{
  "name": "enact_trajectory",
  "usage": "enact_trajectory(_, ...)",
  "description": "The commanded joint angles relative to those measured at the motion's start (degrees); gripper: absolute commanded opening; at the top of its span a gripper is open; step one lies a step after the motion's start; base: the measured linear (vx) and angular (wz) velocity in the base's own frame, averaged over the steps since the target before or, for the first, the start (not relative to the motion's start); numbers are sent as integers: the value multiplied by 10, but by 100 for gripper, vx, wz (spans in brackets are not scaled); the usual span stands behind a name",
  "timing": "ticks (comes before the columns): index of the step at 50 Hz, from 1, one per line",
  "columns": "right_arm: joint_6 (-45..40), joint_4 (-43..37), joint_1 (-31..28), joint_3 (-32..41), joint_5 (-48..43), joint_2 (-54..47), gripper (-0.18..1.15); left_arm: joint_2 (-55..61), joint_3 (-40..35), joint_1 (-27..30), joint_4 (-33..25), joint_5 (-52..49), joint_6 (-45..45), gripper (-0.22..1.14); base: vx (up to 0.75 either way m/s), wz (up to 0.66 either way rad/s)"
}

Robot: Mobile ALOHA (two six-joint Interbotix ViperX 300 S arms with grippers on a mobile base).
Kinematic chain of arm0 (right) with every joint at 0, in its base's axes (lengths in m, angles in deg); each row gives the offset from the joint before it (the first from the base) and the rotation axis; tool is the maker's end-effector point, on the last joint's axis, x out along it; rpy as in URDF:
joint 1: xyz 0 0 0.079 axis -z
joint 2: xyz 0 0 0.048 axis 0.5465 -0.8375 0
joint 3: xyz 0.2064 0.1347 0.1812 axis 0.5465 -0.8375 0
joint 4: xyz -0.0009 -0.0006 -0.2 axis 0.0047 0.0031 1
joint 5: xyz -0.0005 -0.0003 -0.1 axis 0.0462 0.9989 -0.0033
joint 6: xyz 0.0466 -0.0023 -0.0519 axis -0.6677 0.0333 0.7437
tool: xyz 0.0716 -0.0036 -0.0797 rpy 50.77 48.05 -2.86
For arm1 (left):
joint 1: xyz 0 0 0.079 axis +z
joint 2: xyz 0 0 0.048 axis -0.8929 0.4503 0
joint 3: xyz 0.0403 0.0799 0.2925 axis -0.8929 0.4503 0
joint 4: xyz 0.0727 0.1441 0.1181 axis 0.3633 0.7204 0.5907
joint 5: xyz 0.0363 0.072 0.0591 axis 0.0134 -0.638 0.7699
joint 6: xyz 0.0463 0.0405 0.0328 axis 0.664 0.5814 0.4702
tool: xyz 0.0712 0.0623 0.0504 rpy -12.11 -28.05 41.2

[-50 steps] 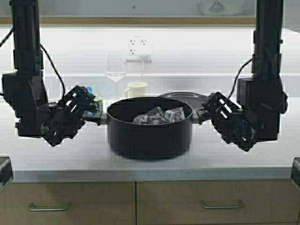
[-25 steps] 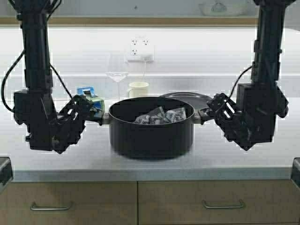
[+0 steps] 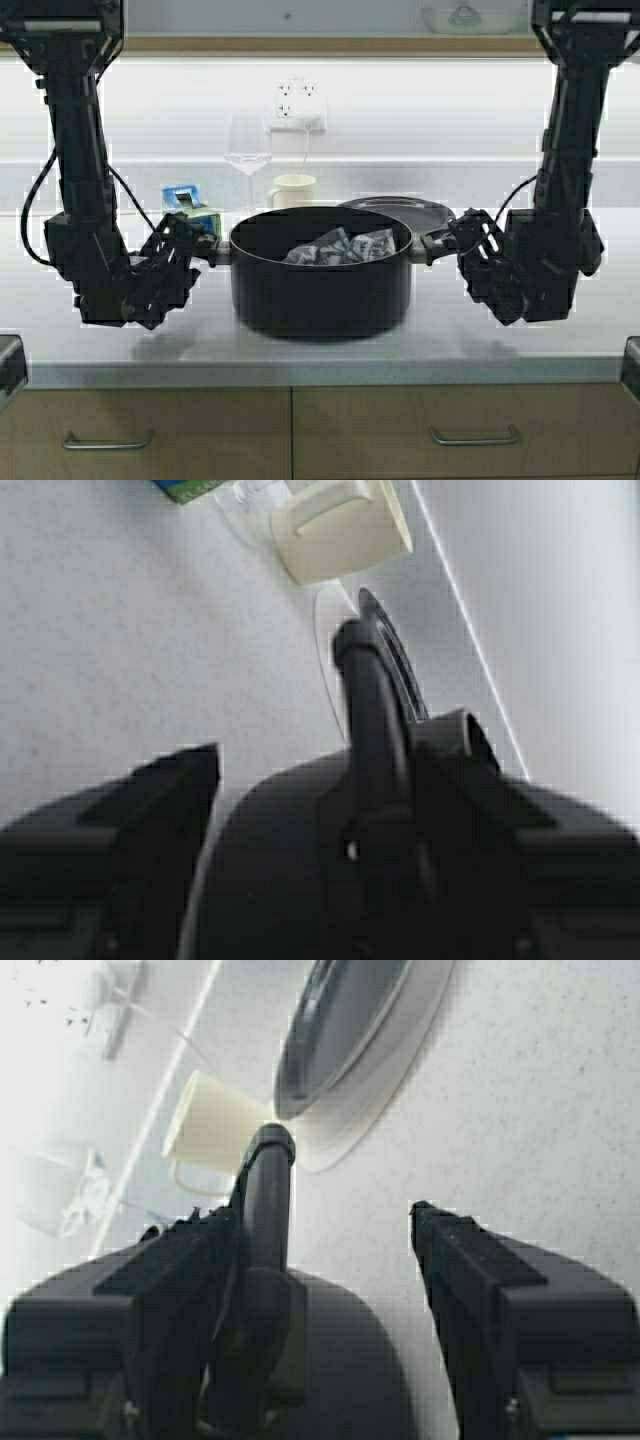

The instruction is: Open the cabinet, put the pot inside, then close it

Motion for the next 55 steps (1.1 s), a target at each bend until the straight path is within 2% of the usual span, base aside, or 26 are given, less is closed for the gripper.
enact_trajectory(1, -17, 32, 13, 39, 2, -3, 90, -5, -34, 17, 22, -24, 0, 92, 0, 0)
enact_trajectory(13, -65, 97, 46, 95, 16, -26, 90, 16, -69, 26, 47, -40, 0, 92, 0, 0)
enact_trajectory(20, -81, 128, 52, 95, 16, -32, 89, 14, -59, 26, 47, -40, -1, 92, 0, 0)
enact_trajectory(25, -83, 142, 53, 91, 16, -33, 85, 11, -54, 26, 41, -39, 1, 86, 0, 0)
enact_trajectory(30, -84, 148, 52, 81, 16, -33, 65, 9, -49, 26, 42, -40, 1, 65, 0, 0)
enact_trajectory(37, -86, 146, 53, 61, 11, -25, 15, 9, -40, 26, 39, -39, 0, 10, 0, 0)
enact_trajectory(39, -83, 146, 52, 55, 4, -24, 2, 8, -37, 26, 34, -40, 1, -3, 0, 0)
enact_trajectory(41, -86, 144, 52, 49, -3, -23, -4, 7, -33, 26, 30, -40, 2, -10, 0, 0)
enact_trajectory(48, -84, 144, 53, 27, -29, -12, 8, -3, -12, 26, 25, -36, 4, 5, 0, 0)
enact_trajectory(55, -83, 145, 52, -4, -59, 11, 7, -28, 22, 26, 25, -11, 21, 2, 0, 0)
